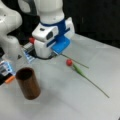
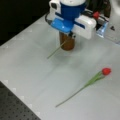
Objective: Flower insertion into a vase
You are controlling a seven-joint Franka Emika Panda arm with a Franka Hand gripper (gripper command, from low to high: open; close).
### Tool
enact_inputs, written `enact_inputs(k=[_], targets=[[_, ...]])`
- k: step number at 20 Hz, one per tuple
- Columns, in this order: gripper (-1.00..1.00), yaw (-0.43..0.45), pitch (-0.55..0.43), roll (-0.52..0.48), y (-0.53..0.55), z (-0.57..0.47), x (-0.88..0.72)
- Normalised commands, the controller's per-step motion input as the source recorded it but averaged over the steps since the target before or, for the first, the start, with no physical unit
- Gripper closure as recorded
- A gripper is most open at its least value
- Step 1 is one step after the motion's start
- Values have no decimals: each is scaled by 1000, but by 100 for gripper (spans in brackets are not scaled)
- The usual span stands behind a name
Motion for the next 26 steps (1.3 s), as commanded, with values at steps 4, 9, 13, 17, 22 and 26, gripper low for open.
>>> enact_inputs(k=[4, 9, 13, 17, 22, 26], targets=[[100, 131, -36, 153, -57, -100, -401], [100, 111, -106, 175, -150, -118, -402], [100, 18, -109, 160, -273, -65, -539], [100, -35, -107, 117, -262, -15, -643], [100, 19, -113, 53, -231, -41, -635], [100, 107, -128, -28, -325, -113, -643]])
